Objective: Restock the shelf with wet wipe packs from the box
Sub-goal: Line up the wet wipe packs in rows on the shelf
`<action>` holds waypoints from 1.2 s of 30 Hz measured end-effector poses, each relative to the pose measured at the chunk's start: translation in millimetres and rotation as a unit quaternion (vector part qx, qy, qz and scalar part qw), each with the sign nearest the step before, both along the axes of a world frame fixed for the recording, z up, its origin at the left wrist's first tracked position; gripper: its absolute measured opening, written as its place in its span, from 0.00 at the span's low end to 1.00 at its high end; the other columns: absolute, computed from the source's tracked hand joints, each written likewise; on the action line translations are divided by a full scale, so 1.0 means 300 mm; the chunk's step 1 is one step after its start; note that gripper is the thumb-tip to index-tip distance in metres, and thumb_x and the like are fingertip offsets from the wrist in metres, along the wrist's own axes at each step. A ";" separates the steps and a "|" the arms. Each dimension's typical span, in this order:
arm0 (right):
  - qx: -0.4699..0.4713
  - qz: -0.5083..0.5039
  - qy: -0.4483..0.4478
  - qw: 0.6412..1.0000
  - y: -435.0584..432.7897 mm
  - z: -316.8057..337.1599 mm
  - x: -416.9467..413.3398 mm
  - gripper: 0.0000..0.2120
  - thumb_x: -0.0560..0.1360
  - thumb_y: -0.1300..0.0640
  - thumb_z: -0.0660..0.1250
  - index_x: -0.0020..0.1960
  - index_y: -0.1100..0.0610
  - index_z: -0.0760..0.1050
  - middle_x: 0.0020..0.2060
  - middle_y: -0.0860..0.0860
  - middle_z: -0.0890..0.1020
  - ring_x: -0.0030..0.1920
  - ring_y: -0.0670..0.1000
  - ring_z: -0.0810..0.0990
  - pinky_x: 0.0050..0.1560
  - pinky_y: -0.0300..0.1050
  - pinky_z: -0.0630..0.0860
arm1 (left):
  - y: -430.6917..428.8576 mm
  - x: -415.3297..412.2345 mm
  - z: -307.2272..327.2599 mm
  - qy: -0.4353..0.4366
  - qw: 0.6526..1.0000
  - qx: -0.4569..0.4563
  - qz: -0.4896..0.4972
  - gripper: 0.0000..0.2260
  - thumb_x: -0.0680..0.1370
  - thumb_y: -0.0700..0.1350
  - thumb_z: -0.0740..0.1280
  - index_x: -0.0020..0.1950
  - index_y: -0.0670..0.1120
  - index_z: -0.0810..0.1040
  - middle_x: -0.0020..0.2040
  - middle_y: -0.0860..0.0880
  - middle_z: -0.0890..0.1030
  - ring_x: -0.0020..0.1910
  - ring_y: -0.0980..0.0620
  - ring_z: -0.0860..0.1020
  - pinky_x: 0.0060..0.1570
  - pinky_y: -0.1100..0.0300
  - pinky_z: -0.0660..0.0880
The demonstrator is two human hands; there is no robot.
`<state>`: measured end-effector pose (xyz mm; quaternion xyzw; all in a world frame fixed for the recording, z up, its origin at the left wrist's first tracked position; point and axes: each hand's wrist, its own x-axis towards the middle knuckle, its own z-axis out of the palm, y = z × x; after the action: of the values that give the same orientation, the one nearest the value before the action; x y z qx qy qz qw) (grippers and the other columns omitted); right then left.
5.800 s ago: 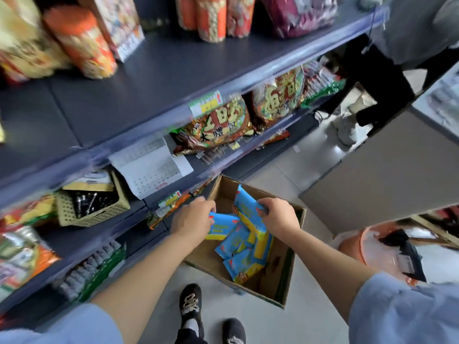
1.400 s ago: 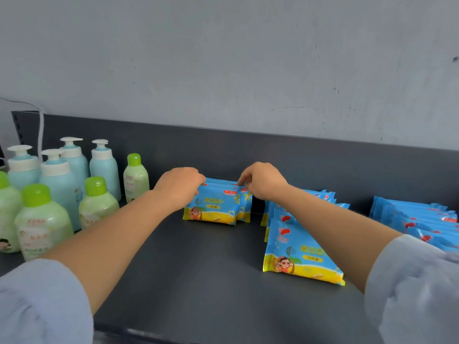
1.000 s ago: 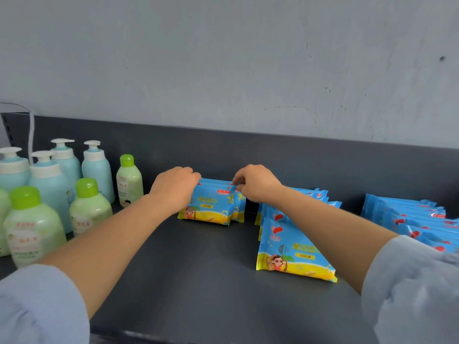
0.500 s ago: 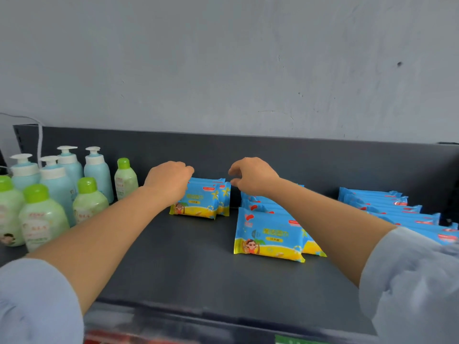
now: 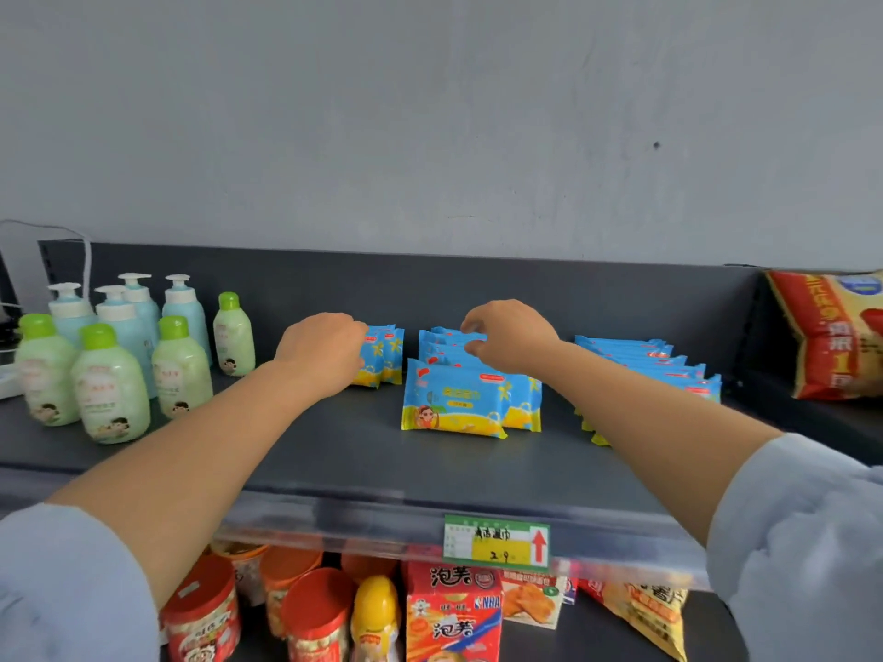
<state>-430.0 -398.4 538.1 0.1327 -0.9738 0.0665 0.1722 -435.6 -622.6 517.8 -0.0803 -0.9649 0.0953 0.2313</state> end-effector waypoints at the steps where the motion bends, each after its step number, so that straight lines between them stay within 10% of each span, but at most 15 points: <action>1: -0.002 -0.007 0.003 1.000 0.025 -0.010 0.035 0.15 0.78 0.53 0.64 0.64 0.51 0.75 0.61 0.48 0.78 0.61 0.51 0.76 0.57 0.48 0.76 | 0.017 0.029 -0.006 -0.001 1.000 -0.002 0.004 0.10 0.79 0.48 0.64 0.57 0.46 0.76 0.50 0.49 0.77 0.45 0.50 0.73 0.36 0.57 0.66; 36: -0.004 -0.340 -0.133 0.931 0.790 -0.541 1.407 0.14 0.78 0.52 0.63 0.61 0.52 0.76 0.60 0.53 0.77 0.62 0.56 0.74 0.58 0.52 0.75 | 0.933 0.963 -0.440 -0.145 0.920 0.001 -0.365 0.13 0.79 0.49 0.64 0.62 0.47 0.76 0.59 0.48 0.76 0.60 0.46 0.74 0.49 0.51 0.75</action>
<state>-7.7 -161.4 375.9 -0.2172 -0.9743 0.0251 0.0535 -146.5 -342.7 385.8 -0.4391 -0.8919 -0.0096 0.1075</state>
